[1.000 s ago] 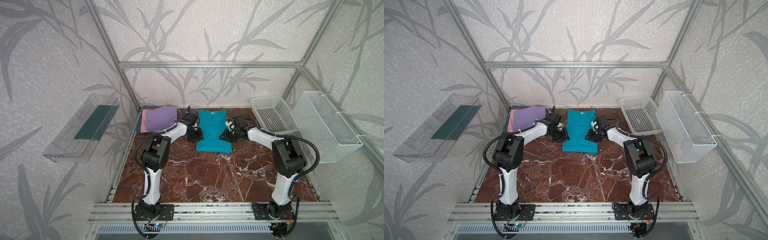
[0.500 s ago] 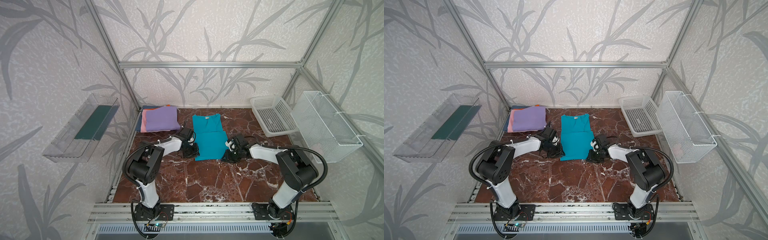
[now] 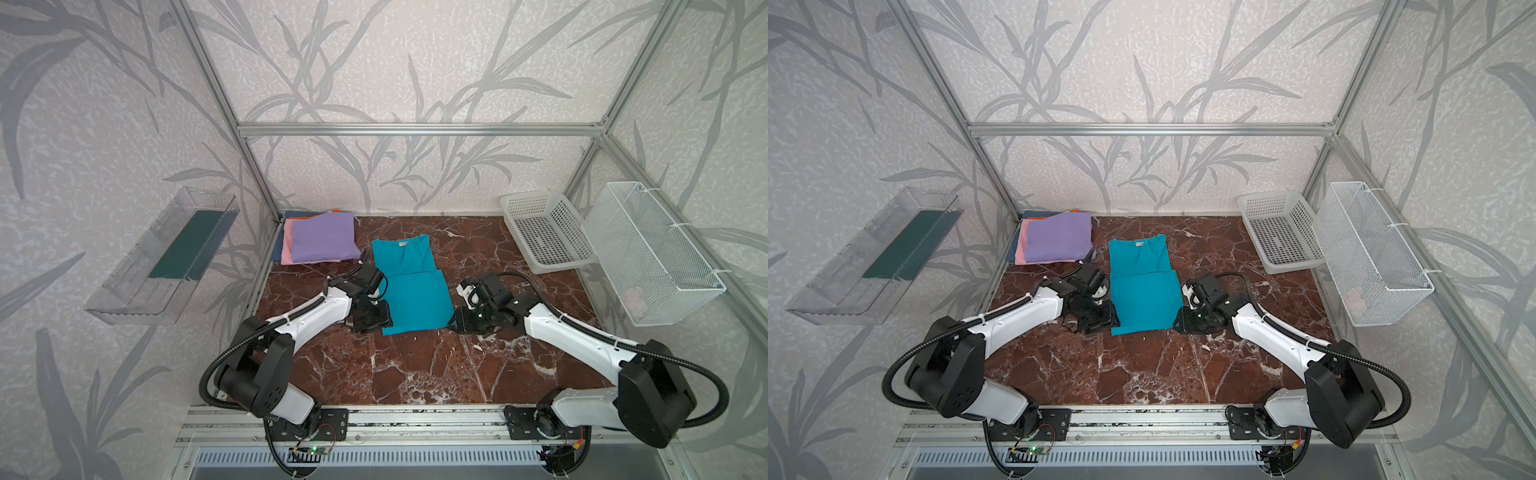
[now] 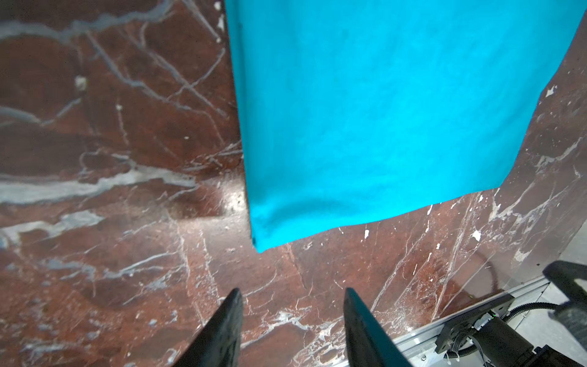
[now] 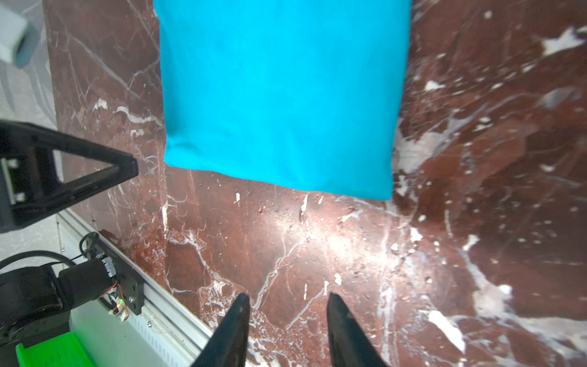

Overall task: Fold and stack the t-shirts
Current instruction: 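Move both grippers to the near edge of the teal bundle and grasp it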

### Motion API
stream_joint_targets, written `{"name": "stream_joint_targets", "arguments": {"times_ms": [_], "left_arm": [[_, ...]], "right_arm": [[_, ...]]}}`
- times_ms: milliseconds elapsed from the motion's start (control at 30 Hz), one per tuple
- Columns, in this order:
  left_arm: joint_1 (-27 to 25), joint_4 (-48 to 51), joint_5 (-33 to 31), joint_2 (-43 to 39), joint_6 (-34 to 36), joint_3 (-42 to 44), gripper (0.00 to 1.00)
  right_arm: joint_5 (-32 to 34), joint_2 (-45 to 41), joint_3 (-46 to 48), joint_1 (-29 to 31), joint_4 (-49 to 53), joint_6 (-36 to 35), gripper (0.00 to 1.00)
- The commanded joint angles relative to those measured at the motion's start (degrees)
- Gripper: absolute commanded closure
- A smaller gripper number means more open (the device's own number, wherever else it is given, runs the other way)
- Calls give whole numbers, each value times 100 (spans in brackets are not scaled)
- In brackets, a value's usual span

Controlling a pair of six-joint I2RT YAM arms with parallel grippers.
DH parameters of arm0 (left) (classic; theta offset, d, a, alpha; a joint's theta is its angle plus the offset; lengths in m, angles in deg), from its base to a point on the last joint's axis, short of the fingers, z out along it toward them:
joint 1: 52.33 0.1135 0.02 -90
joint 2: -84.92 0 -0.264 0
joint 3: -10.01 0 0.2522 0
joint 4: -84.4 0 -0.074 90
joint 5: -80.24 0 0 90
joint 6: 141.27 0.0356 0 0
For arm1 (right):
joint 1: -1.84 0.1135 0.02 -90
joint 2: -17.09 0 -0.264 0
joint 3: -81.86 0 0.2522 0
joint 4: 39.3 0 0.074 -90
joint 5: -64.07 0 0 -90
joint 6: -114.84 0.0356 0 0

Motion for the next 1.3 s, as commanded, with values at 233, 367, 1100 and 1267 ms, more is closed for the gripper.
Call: {"name": "stream_joint_targets", "arguments": {"times_ms": [233,367,1100,1267], "left_arm": [[-33,-576,93,236,-351,711,43],[-33,-914,216,438,-400,781,43],[-33,-329,230,406,-192,649,100],[-77,348,345,-299,-196,552,100]], "right_arm": [[-337,1182,-525,-388,302,-216,51],[-361,1590,-564,-418,-114,-54,51],[-877,1569,367,-531,-1006,302,100],[-1041,598,687,-392,-262,394,100]]}}
